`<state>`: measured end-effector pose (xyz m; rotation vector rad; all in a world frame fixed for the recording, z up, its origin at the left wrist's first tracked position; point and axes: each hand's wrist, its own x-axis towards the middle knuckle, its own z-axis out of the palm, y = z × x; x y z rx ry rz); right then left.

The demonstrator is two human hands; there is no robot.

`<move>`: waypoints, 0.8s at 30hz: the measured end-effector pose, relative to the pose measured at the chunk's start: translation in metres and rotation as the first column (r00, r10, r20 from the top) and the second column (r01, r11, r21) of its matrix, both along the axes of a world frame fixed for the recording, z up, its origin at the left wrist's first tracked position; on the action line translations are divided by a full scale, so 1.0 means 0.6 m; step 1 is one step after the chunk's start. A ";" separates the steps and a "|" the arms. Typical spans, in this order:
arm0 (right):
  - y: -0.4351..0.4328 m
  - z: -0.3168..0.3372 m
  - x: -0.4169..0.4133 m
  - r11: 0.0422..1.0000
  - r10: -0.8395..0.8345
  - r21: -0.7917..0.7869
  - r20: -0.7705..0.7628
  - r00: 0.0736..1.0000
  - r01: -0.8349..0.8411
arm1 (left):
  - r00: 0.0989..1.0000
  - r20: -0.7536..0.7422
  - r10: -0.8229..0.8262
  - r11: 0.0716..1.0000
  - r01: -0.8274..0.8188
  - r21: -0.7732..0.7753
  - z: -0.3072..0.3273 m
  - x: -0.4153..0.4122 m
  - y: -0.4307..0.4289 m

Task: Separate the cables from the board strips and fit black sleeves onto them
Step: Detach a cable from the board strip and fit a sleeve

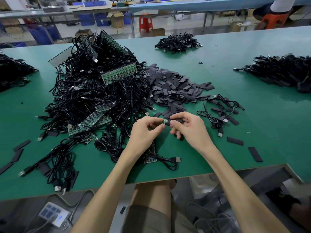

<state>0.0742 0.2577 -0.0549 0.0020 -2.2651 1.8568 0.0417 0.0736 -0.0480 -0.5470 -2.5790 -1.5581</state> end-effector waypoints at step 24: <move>-0.003 -0.007 -0.004 0.998 -0.010 -0.058 -0.052 0.999 0.007 | 0.997 -0.058 -0.045 0.997 0.042 -0.058 0.015 0.010 -0.002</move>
